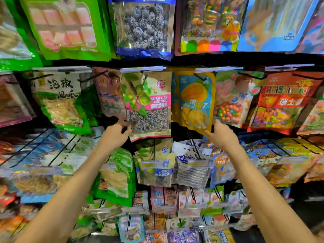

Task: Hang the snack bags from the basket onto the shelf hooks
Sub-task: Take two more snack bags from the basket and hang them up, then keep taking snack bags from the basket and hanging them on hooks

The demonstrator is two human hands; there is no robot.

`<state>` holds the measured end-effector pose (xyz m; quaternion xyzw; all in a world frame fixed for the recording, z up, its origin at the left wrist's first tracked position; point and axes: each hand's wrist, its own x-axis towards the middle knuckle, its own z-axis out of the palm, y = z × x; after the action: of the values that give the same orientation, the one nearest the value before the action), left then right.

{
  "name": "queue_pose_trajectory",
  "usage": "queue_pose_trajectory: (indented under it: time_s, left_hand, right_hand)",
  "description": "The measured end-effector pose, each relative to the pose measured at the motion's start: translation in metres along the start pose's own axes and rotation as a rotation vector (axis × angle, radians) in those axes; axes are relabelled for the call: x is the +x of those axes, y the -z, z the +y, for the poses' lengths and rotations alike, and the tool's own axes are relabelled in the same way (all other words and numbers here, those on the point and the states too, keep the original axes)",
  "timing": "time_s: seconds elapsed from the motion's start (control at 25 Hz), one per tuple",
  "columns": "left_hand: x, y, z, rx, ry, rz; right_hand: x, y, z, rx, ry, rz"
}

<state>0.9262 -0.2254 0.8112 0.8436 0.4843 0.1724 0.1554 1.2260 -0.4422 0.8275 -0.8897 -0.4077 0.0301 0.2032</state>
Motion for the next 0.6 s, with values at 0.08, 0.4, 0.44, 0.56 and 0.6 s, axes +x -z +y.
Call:
queue_pose_trajectory:
  time_s: [0.08,0.4,0.44,0.56,0.6]
  left_hand:
    - [-0.014,0.01,-0.004,0.228,-0.036,0.02]
    - [-0.066,0.052,-0.026,0.45,-0.057,-0.037]
    - [-0.073,0.061,-0.035,0.434,-0.052,-0.042]
    - [-0.097,0.089,-0.07,0.451,0.005,-0.085]
    - [-0.108,0.098,-0.085,0.464,0.03,-0.071]
  right_hand:
    - [-0.013,0.003,-0.003,-0.165,0.024,0.035]
    - [-0.06,0.007,-0.081,-0.418,0.229,0.03]
    - [-0.068,0.004,-0.097,-0.411,0.242,0.007]
    - [-0.088,-0.011,-0.151,-0.416,0.297,-0.062]
    - [-0.096,-0.017,-0.172,-0.412,0.322,-0.086]
